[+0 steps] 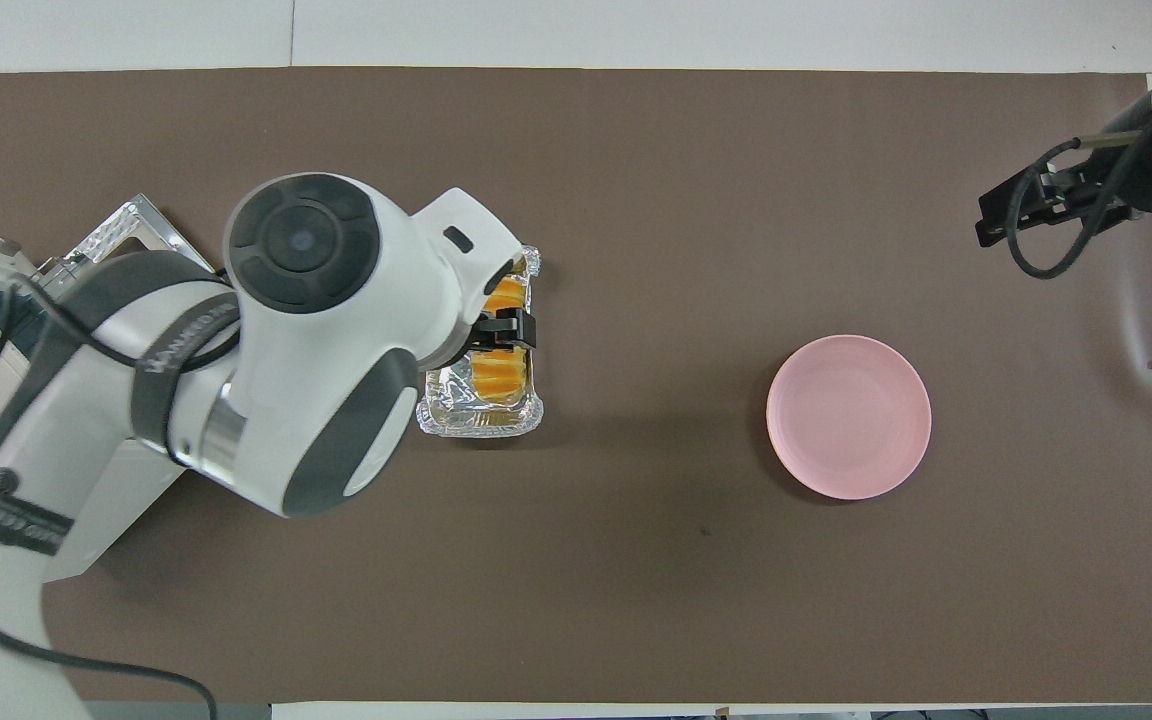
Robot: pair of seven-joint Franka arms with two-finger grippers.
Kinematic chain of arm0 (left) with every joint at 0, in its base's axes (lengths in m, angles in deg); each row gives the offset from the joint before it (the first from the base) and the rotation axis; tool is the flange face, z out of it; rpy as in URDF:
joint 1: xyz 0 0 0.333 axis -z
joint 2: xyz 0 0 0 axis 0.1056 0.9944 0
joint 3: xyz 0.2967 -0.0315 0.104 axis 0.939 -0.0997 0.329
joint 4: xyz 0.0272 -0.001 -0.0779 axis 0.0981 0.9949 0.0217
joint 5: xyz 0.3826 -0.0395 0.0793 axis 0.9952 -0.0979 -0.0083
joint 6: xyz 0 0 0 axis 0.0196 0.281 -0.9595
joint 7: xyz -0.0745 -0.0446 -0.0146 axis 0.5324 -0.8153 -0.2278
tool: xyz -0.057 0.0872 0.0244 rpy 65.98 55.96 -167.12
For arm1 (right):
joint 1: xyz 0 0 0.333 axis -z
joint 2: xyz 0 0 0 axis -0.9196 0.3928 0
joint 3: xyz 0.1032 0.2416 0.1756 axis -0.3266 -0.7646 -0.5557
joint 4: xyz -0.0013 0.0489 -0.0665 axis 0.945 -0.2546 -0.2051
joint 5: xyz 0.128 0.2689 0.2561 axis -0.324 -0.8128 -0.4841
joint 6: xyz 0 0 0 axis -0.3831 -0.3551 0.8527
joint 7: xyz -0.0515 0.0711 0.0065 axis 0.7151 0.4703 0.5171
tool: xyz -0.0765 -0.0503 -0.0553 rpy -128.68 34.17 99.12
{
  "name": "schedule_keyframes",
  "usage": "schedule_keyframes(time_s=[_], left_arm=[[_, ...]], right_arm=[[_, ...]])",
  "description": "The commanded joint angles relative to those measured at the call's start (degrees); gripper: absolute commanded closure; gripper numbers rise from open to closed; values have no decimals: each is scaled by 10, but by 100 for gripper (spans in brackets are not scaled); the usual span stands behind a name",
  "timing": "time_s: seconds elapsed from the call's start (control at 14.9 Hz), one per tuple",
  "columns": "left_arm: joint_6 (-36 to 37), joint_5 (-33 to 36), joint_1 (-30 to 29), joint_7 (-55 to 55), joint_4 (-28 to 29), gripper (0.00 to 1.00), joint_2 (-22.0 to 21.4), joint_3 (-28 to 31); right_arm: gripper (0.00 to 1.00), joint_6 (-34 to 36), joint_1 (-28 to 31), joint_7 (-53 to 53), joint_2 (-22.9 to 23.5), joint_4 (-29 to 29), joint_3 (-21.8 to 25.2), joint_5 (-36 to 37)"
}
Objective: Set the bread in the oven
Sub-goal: 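Withdraw the right gripper while the left gripper reaches the foil tray, then grasp the foil tray with the left gripper and lift it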
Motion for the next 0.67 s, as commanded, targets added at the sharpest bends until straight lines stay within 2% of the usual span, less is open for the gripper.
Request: schedule_keyframes(time_s=[0.0, 0.13, 0.33, 0.47, 0.6], left_arm=[[-71, -11, 33, 27, 30, 0, 34, 12], [-115, -12, 38, 38, 57, 0, 39, 11], [-141, -8, 59, 67, 52, 5, 89, 14], [-146, -8, 60, 67, 53, 13, 95, 13], [-147, -8, 60, 67, 56, 30, 97, 13]], right_arm=[[0, 5, 27, 30, -105, -113, -7, 7], [0, 5, 32, 29, -166, -168, -7, 7], [0, 19, 44, 27, -197, -193, -6, 7], [0, 17, 50, 28, -197, -197, -6, 9], [0, 11, 53, 29, -197, -200, -6, 16]])
